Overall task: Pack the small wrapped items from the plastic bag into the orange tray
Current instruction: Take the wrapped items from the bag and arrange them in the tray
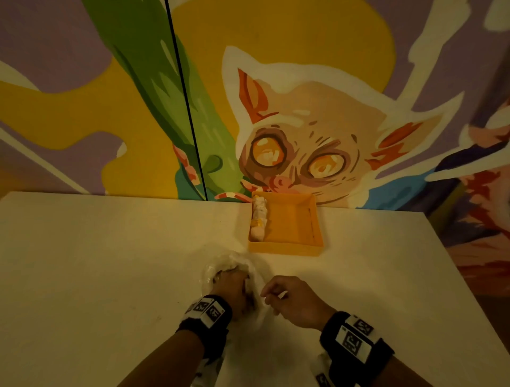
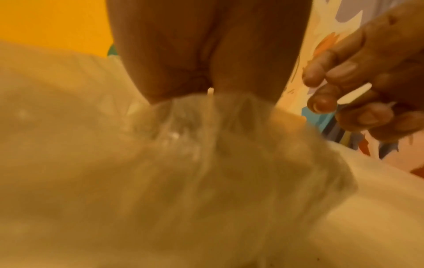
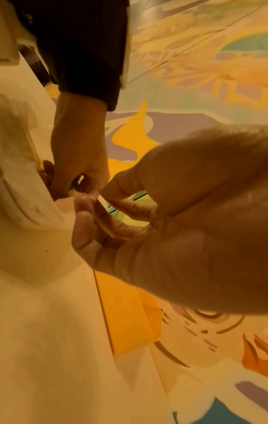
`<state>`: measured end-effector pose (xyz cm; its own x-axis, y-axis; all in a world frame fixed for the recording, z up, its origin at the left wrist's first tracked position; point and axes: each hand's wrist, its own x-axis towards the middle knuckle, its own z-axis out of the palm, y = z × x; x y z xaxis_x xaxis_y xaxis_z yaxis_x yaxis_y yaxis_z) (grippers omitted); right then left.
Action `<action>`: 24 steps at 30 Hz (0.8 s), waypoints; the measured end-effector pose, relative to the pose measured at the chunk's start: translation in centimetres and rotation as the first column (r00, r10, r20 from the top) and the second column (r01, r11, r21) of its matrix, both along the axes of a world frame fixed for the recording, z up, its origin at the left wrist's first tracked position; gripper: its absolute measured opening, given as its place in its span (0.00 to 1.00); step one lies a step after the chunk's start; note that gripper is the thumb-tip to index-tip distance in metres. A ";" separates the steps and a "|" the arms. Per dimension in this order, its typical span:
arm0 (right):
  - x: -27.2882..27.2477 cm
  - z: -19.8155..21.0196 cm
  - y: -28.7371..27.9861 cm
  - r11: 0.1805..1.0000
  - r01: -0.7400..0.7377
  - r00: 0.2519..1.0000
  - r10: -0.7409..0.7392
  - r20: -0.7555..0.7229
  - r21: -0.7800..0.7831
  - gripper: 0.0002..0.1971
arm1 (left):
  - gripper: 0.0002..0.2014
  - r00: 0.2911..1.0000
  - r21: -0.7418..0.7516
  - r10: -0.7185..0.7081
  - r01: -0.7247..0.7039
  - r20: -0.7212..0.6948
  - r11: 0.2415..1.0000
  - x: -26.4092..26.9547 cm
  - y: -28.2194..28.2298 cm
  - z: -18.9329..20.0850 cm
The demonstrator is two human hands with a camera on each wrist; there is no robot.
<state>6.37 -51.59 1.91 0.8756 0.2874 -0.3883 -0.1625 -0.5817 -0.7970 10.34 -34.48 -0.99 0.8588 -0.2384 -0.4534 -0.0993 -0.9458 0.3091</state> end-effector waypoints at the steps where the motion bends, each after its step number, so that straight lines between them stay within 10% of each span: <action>1: 0.0 0.0 0.0 1.000 0.003 1.000 -0.003 -0.004 -0.004 0.10 | 0.16 0.999 -0.066 0.047 -0.048 -0.014 0.997 -0.3 0.3 0.1; 12: -0.4 -0.7 2.4 0.997 -0.010 0.999 0.014 0.049 -0.071 0.10 | 0.06 0.961 -0.506 0.184 -0.266 -0.207 0.820 -1.6 3.8 1.8; 17: -0.6 -1.0 3.4 0.999 0.000 0.996 -0.004 0.087 0.040 0.28 | 0.06 0.886 -0.655 0.295 -0.464 -0.358 0.596 -2.6 4.8 3.1; 24: -0.4 -0.3 4.9 0.945 0.119 0.967 -0.180 0.180 0.304 0.13 | 0.10 0.769 -0.694 0.329 -0.638 -0.548 0.334 -3.2 5.3 4.6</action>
<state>6.01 -46.69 1.58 0.9683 0.2200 -0.1186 -0.0475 -0.3038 -0.9516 7.18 -29.19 3.60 0.8328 -0.1974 -0.5172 0.5131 -0.0754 0.8550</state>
